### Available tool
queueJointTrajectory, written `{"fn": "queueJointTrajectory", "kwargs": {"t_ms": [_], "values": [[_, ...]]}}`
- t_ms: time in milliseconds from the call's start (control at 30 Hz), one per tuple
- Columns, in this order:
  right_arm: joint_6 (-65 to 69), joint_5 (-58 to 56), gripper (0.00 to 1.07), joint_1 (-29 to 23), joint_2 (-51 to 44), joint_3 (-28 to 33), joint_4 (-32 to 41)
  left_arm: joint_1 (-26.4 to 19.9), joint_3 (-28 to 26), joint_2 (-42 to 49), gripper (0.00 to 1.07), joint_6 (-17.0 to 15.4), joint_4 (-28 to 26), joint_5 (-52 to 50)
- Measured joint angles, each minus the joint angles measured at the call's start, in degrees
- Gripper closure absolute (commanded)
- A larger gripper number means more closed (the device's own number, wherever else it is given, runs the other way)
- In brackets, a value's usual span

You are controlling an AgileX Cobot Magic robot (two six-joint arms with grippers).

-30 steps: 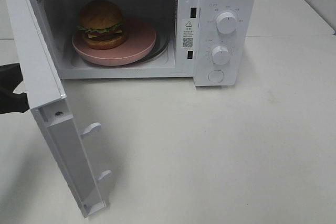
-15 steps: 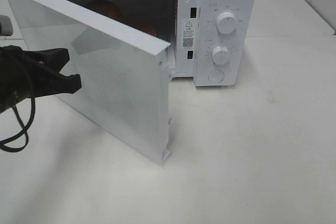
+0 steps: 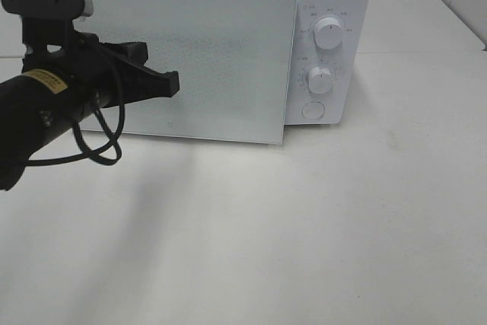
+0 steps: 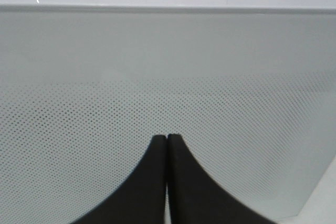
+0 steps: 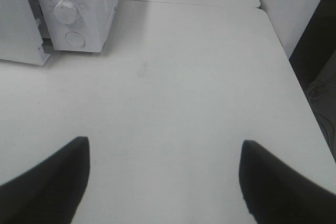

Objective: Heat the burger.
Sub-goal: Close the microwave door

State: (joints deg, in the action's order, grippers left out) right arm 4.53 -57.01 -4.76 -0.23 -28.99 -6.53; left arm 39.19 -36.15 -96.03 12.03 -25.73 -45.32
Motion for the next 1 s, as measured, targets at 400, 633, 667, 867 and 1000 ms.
{"fn": "queueJointTrajectory", "kwargs": {"t_ms": [400,633,667,867,1000], "values": [[0.0,0.0,0.31,0.0,0.0,0.0,0.0,1.2,-10.9,-5.4,1.07,2.2,-3.0,3.1],[0.0,0.0,0.31,0.0,0.0,0.0,0.0,1.2,-15.7,-8.4,1.07,2.3,-3.0,5.3],[0.0,0.0,0.31,0.0,0.0,0.0,0.0,1.2,-17.2,-9.3,1.07,2.3,-3.0,6.0],[0.0,0.0,0.31,0.0,0.0,0.0,0.0,1.7,-20.3,-11.3,1.07,2.5,-2.7,8.7],[0.0,0.0,0.31,0.0,0.0,0.0,0.0,2.3,-22.8,-13.1,1.07,2.8,-2.1,10.8]]}}
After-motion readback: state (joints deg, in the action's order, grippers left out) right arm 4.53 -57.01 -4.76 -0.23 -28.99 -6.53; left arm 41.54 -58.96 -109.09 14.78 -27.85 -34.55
